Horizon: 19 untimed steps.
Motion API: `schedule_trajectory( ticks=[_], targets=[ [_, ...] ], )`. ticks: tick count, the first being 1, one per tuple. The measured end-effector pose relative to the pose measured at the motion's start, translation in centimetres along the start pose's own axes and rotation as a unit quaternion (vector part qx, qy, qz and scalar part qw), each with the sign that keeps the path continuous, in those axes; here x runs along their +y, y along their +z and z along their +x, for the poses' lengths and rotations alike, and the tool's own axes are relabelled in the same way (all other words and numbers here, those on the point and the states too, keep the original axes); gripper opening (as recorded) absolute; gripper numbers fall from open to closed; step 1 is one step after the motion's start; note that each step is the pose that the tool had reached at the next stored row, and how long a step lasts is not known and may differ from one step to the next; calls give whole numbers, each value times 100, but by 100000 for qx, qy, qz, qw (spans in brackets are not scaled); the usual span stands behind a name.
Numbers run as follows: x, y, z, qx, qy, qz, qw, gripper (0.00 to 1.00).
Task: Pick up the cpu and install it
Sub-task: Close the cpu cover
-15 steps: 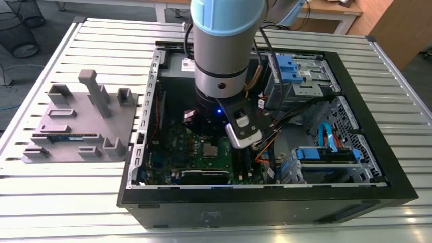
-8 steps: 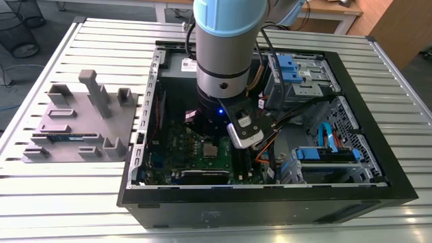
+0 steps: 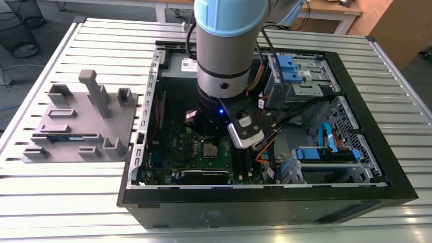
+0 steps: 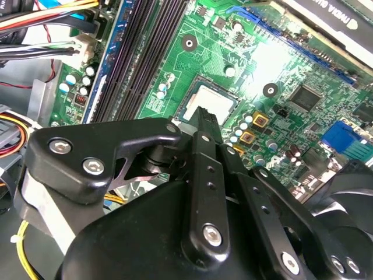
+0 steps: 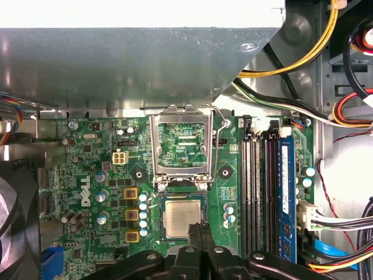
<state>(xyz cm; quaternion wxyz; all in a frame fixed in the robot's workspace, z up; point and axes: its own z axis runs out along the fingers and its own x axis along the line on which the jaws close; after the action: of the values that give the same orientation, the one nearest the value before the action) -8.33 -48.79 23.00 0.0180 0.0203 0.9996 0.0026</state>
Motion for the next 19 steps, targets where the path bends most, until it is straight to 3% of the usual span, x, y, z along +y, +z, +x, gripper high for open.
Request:
schedule_trajectory(
  ticks=[8, 19],
  targets=[
    [21, 8, -64, 4, -585, -18, 99998, 11],
    [39, 16, -83, 19, -2671, -94, 99964, 11]
  ],
)
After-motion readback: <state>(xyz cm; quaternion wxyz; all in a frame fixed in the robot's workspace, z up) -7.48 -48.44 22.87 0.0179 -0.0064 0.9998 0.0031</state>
